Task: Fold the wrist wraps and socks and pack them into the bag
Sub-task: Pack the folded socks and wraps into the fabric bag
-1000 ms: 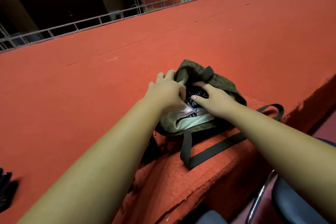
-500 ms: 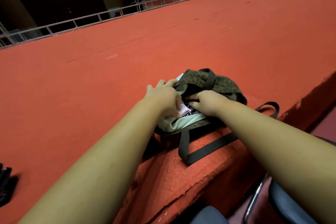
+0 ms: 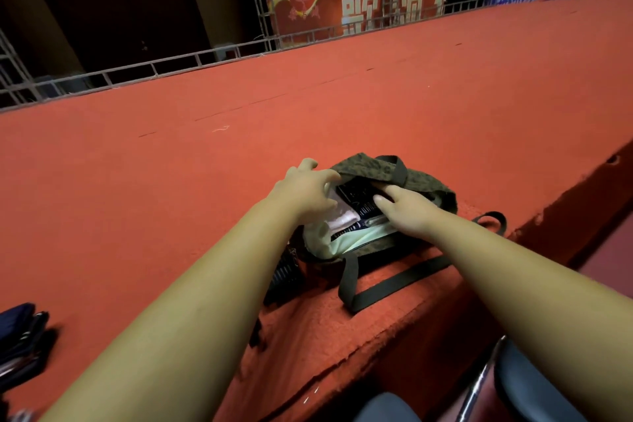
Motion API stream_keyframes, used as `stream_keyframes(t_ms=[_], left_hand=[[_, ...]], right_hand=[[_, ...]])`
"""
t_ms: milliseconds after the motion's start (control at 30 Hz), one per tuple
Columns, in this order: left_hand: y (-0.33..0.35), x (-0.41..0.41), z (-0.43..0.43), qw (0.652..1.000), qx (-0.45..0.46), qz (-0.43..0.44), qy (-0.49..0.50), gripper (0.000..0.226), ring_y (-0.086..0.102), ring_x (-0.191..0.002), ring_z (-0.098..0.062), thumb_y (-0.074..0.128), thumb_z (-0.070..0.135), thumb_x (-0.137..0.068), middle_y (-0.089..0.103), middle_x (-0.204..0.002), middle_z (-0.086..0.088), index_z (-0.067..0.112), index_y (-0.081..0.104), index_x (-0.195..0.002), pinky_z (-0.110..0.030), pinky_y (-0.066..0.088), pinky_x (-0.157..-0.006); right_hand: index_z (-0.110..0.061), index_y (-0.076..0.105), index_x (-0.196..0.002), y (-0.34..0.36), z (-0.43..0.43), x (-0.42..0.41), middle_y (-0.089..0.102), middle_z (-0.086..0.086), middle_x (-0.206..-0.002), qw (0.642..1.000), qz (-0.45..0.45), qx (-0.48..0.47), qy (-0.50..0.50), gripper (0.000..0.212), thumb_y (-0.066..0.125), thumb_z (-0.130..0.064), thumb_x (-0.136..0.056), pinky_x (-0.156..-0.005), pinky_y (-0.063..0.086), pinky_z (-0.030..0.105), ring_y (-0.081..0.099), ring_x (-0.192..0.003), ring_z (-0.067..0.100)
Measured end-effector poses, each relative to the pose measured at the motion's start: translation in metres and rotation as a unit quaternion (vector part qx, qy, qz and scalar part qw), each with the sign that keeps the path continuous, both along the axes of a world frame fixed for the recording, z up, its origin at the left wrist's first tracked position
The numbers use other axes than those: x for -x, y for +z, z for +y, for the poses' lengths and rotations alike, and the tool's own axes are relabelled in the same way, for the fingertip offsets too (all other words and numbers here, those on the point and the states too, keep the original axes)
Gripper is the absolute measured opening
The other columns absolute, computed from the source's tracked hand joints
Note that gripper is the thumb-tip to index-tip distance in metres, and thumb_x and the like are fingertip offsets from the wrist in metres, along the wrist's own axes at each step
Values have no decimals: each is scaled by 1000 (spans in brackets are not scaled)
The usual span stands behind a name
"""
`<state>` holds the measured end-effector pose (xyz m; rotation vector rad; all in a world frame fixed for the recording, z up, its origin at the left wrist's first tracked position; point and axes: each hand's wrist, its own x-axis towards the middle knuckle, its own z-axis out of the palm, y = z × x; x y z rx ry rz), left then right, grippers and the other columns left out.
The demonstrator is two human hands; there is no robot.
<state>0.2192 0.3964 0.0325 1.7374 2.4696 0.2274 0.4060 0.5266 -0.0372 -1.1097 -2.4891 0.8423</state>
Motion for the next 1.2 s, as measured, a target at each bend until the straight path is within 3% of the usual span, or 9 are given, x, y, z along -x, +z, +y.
stream_keyframes(t_ms=[133, 200, 300, 400, 500, 633, 833, 1133, 1200], left_hand=[[3, -9, -6, 1000, 7, -12, -3, 56, 30, -148, -38, 62, 31, -96, 23, -168, -7, 47, 51, -149, -49, 43, -107], [4, -13, -11, 1000, 12, -16, -7, 47, 36, -144, -37, 62, 31, -97, 28, -165, -8, 44, 59, -143, -47, 44, -108], [11, -18, -27, 1000, 14, -14, -17, 35, 46, -135, -34, 63, 35, -96, 40, -154, -6, 39, 68, -131, -49, 46, -109], [24, -18, -57, 999, -6, -25, -30, 32, 61, -119, -28, 66, 36, -97, 62, -137, -5, 29, 72, -128, -42, 52, -102], [36, -13, -96, 998, -11, -62, -21, 23, 69, -108, -21, 69, 31, -98, 76, -116, 0, 25, 78, -118, -35, 54, -95], [43, 4, -156, 997, -27, -78, 5, 23, 67, -112, -18, 69, 32, -100, 77, -118, 2, 22, 79, -118, -33, 52, -98], [44, 46, -257, 986, -52, -136, 82, 17, 74, -93, -19, 68, 31, -102, 79, -95, -2, 23, 78, -113, -24, 53, -71], [34, 103, -408, 956, -119, -166, 211, 11, 77, -81, -13, 67, 23, -102, 81, -97, 1, 23, 78, -103, -42, 61, -80], [30, 109, -437, 949, -127, -151, 246, 14, 76, -82, -17, 64, 18, -104, 80, -97, 0, 20, 78, -105, -32, 59, -76]], right_hand=[[-24, 72, -129, 20, -2, -19, 74, -6, -106, 1000, 0, 12, -18, 32, 48, -25, -109, -86, 49, 28, 68, -98, 18], [-29, 79, -111, 28, -4, -26, 76, -12, -88, 999, -2, 26, -23, 29, 51, -24, -104, -84, 57, 30, 73, -85, 19], [-31, 79, -96, 44, -17, -26, 80, -13, -89, 999, 17, 31, -21, 28, 52, -23, -101, -95, 58, 35, 75, -95, 15], [-20, 78, -106, 61, -46, -17, 82, -4, -91, 995, 56, 77, 3, 33, 45, -15, -104, -68, 59, 30, 76, -82, 22], [-15, 75, -110, 73, -82, -7, 83, 2, -94, 990, 74, 107, 46, 33, 42, -12, -103, -65, 52, 31, 76, -74, 18], [-13, 74, -108, 79, -127, 21, 82, 7, -94, 982, 98, 134, 90, 31, 43, -12, -104, -71, 52, 37, 75, -74, 24], [-12, 73, -108, 81, -207, 78, 81, 7, -88, 972, 101, 136, 161, 29, 43, -13, -107, -56, 46, 29, 70, -66, 18], [-13, 71, -114, 81, -334, 156, 79, 4, -90, 944, 53, 144, 292, 31, 40, -13, -109, -56, 46, 28, 70, -66, 15], [-12, 71, -115, 77, -359, 171, 79, 4, -91, 937, 39, 148, 313, 32, 39, -12, -108, -57, 48, 28, 70, -67, 16]])
